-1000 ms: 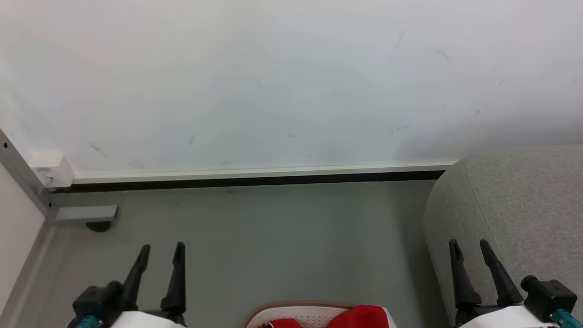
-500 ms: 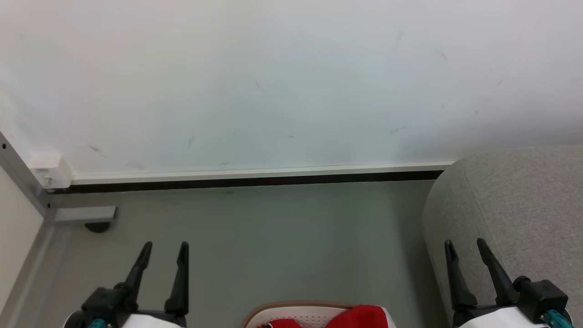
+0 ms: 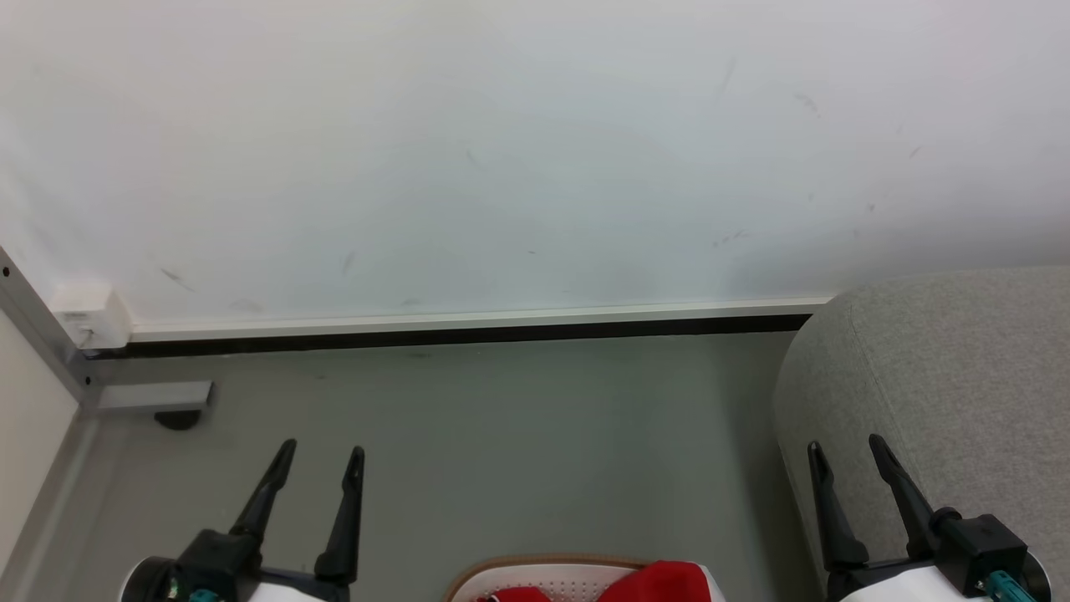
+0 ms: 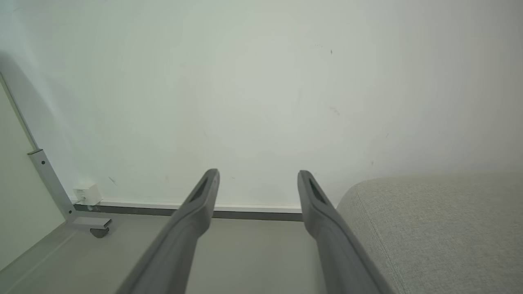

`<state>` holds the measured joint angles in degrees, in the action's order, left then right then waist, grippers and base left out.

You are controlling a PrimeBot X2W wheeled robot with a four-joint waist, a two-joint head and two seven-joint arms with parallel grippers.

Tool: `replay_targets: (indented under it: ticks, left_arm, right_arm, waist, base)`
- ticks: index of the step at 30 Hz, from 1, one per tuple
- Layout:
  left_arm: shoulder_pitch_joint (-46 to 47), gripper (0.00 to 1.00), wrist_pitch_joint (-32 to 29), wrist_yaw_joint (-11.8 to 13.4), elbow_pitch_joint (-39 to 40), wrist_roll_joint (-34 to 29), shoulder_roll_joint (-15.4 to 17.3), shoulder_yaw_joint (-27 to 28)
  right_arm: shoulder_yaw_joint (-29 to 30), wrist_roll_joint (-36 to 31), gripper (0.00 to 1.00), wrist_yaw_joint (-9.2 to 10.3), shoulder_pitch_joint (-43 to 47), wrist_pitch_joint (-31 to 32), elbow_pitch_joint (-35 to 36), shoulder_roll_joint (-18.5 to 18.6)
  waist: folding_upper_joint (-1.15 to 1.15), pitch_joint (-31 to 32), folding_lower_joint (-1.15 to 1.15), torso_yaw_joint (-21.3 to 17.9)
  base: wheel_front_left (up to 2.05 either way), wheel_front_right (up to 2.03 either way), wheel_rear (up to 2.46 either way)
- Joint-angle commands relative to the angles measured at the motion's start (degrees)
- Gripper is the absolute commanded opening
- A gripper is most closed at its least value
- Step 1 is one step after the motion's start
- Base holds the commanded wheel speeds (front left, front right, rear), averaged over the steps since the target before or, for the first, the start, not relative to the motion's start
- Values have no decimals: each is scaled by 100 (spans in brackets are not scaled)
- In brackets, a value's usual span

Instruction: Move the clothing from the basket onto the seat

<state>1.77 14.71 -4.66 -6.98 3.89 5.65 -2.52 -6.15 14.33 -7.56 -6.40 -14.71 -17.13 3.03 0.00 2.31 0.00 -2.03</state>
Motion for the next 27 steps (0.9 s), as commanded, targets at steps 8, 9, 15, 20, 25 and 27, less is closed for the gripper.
replay_targets:
  ticks: [8, 9, 15, 20, 25, 27]
  left_arm:
    - [-73, 100, 47, -20, 23, -207, -27, 46]
    - [-71, 100, 47, -23, 23, -201, -30, 54]
    - [-36, 100, 47, -41, -1, -167, -40, 98]
    - [-31, 100, 47, -59, -24, -146, -56, 126]
    - [-49, 100, 47, -72, -36, -133, -68, 138]
    - [-54, 100, 47, -78, -30, -112, -76, 151]
  right_arm:
    - [-2, -147, 100, 13, -35, -46, 3, -22]
    - [-3, -143, 100, 13, -31, -46, 7, -22]
    - [-8, -105, 100, 13, -35, -47, 13, -21]
    - [-3, -91, 100, 14, -35, -47, 25, -21]
    - [-21, -73, 100, 14, -56, -47, 29, -21]
    - [-21, -80, 100, 13, -64, -46, 39, -19]
  waist:
    - [0, 16, 0, -11]
    - [0, 14, 0, -13]
    - [0, -11, 0, -26]
    - [0, -34, 0, -48]
    - [0, -68, 0, -93]
    - [0, -104, 0, -139]
  base:
    - [0, 0, 0]
    - [0, 0, 0]
    - [0, 0, 0]
    - [0, 0, 0]
    - [0, 0, 0]
    - [0, 0, 0]
